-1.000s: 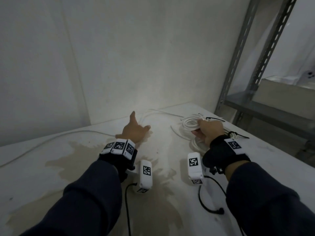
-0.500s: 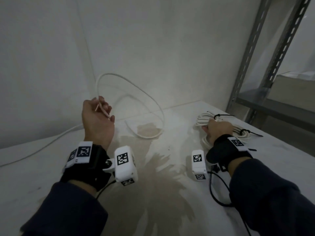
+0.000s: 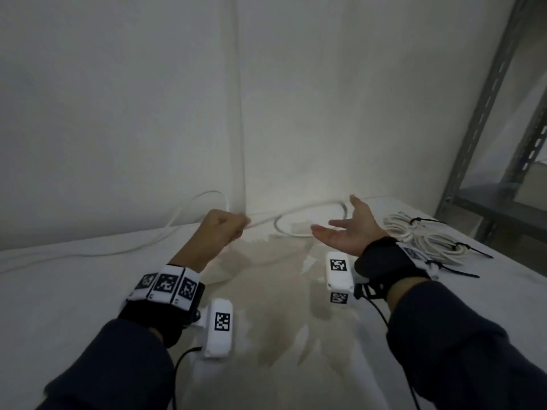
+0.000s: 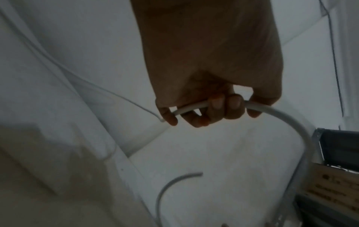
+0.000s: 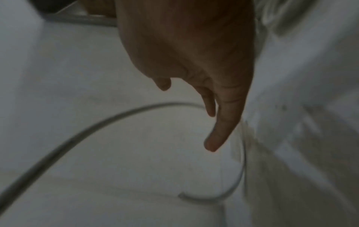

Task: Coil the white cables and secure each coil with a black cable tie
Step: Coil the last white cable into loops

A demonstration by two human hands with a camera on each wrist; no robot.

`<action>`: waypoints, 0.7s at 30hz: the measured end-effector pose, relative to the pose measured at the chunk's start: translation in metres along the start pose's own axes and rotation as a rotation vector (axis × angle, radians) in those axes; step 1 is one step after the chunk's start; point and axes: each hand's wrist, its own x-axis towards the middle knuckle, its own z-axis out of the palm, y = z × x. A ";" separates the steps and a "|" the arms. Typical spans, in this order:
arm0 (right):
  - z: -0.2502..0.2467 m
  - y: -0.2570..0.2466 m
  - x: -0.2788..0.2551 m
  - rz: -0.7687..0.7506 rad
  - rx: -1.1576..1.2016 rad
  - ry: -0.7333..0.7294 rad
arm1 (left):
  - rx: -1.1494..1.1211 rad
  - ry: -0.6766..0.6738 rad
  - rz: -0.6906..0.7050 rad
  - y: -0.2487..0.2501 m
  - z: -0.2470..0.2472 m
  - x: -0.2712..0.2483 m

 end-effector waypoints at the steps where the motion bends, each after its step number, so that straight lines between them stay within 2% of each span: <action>1: 0.004 0.008 -0.004 -0.029 0.107 -0.036 | 0.062 -0.029 0.010 0.002 -0.010 -0.012; 2: 0.007 0.016 -0.007 -0.074 0.192 -0.049 | 0.128 -0.077 0.016 0.001 -0.021 -0.023; 4: 0.010 0.028 -0.010 -0.144 0.238 0.039 | 0.275 -0.186 -0.009 -0.003 -0.046 -0.046; 6: 0.012 0.041 -0.016 -0.169 0.132 0.165 | 0.446 -0.294 -0.075 -0.008 -0.069 -0.071; 9: 0.010 0.060 -0.028 -0.096 -0.037 0.221 | 0.726 -0.452 -0.226 -0.024 -0.091 -0.096; 12: 0.008 0.085 -0.048 -0.023 -0.127 0.195 | 1.145 -0.416 -0.276 -0.033 -0.108 -0.113; 13: 0.007 0.094 -0.053 -0.018 -0.128 0.194 | 1.218 -0.383 -0.281 -0.032 -0.113 -0.118; 15: 0.006 0.109 -0.062 -0.019 -0.126 0.186 | 1.207 -0.334 -0.295 -0.028 -0.119 -0.128; 18: 0.013 0.127 -0.075 -0.017 -0.064 0.130 | 0.989 -0.199 -0.252 -0.020 -0.122 -0.135; 21: 0.031 0.144 -0.082 -0.059 0.140 0.039 | 0.758 -0.044 -0.165 -0.006 -0.117 -0.146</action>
